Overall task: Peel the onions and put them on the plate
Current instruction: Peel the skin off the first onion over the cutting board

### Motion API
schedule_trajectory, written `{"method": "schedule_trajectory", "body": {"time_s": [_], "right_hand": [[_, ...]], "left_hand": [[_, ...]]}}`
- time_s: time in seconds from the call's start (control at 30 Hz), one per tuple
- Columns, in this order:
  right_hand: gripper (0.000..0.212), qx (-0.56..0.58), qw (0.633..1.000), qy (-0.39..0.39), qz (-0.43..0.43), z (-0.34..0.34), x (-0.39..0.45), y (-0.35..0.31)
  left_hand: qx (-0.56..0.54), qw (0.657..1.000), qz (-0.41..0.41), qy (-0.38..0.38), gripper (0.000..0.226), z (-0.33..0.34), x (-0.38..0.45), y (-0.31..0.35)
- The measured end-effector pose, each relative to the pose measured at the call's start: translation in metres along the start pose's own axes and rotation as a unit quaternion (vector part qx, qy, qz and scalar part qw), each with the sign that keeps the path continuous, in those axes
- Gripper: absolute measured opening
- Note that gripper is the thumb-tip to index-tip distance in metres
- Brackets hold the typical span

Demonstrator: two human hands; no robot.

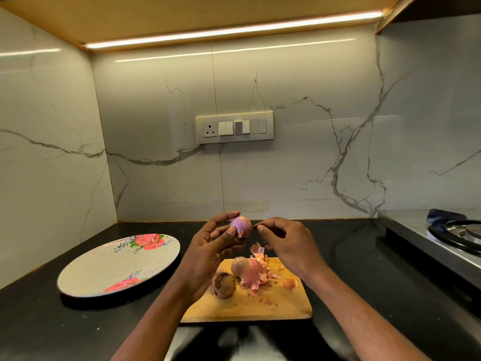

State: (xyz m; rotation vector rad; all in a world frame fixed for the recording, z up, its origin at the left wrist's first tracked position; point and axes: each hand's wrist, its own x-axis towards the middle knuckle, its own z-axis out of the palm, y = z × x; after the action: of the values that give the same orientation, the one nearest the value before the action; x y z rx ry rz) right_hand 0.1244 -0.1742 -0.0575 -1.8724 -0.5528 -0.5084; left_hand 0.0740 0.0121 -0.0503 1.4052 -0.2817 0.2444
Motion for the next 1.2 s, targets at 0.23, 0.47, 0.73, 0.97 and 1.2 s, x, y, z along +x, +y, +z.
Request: {"method": "schedule_trajectory", "body": {"time_s": [0.23, 0.47, 0.73, 0.97, 1.2], "right_hand": [[0.025, 0.044, 0.998, -0.004, -0.042, 0.006, -0.004, -0.013], [0.028, -0.028, 0.994, 0.014, -0.104, 0.009, -0.008, -0.014], [0.025, -0.045, 0.992, 0.046, -0.110, 0.014, -0.011, -0.015], [0.014, -0.038, 0.992, 0.061, -0.106, 0.015, -0.010, -0.013], [0.015, -0.019, 0.996, 0.040, -0.082, 0.011, -0.008, -0.014]], "left_hand": [[-0.030, 0.999, -0.023, 0.008, 0.037, 0.000, 0.002, -0.001], [0.003, 1.000, -0.009, 0.017, 0.042, 0.000, 0.003, -0.002], [0.027, 1.000, 0.001, 0.015, 0.043, -0.003, 0.003, -0.004], [0.017, 1.000, -0.006, 0.011, 0.040, -0.003, 0.003, -0.005], [0.000, 1.000, -0.008, 0.020, 0.039, -0.002, 0.004, -0.005]]}}
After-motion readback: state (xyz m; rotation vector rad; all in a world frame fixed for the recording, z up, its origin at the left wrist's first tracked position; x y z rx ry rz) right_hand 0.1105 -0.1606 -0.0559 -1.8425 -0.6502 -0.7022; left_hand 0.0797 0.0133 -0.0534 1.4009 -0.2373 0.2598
